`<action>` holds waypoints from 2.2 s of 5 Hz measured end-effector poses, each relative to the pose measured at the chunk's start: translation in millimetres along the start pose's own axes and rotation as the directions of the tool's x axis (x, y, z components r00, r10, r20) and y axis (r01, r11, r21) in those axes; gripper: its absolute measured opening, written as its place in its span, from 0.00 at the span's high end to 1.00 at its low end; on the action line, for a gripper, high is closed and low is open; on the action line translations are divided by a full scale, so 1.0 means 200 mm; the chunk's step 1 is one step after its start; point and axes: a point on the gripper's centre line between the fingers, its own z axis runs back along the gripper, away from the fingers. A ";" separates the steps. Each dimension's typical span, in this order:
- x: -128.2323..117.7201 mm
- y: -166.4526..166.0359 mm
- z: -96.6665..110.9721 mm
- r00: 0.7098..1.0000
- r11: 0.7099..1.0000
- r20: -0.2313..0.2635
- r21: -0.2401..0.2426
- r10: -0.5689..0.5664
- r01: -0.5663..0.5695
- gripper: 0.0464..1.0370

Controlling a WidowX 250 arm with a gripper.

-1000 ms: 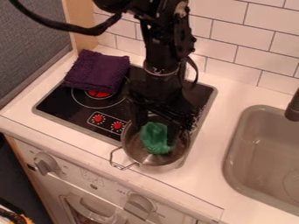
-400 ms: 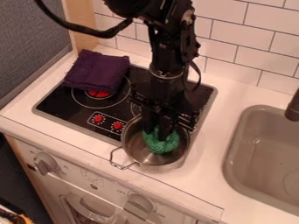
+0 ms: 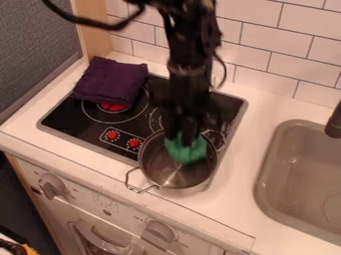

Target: Put the green object in between the burners

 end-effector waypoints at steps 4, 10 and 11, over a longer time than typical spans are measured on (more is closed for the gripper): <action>0.31 0.30 -0.03 0.985 0.985 -0.016 -0.003 0.171 -0.171 0.76; 0.39 0.27 0.09 0.993 0.991 0.048 0.079 0.104 -0.108 0.03; 0.39 0.24 0.10 0.995 0.993 0.055 0.075 0.089 -0.093 0.03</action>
